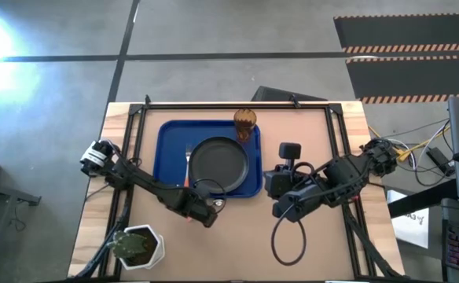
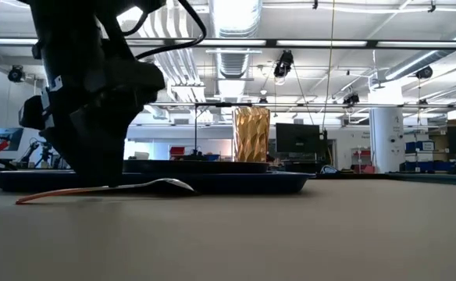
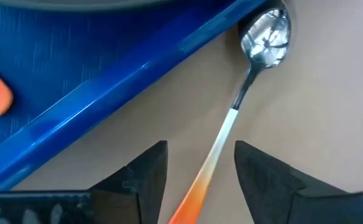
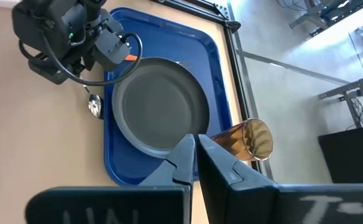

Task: Pick and place plate/cup/fork/spoon on tray
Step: Put the orange spoon beside the fork on the blue tray

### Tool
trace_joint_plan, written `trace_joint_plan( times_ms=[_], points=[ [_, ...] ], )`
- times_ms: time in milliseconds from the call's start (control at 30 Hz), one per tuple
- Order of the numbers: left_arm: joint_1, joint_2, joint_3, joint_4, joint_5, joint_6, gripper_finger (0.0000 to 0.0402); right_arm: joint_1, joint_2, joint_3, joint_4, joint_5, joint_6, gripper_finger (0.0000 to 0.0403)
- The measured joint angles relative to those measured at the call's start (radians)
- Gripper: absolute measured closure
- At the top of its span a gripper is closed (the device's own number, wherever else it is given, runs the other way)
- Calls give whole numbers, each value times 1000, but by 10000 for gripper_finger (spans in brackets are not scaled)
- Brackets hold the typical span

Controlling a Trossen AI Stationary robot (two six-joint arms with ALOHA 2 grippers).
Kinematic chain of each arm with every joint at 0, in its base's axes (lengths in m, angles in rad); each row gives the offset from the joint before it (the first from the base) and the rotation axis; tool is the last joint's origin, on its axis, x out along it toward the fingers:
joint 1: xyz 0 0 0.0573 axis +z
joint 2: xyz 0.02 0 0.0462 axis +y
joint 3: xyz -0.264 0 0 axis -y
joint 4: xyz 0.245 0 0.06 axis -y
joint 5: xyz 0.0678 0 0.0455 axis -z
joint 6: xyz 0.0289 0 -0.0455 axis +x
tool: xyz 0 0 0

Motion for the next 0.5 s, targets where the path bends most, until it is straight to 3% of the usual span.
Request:
trace_joint_plan(
  times_ms=[333, 500],
  points=[
    [3, -2, -73, 185, -5, -4, 236, 1, 0, 0, 1, 4, 12, 394],
    [5, -6, -107, 194, -5, -14, 279, 1, -1, 0, 1, 9, 12, 394]
  ],
)
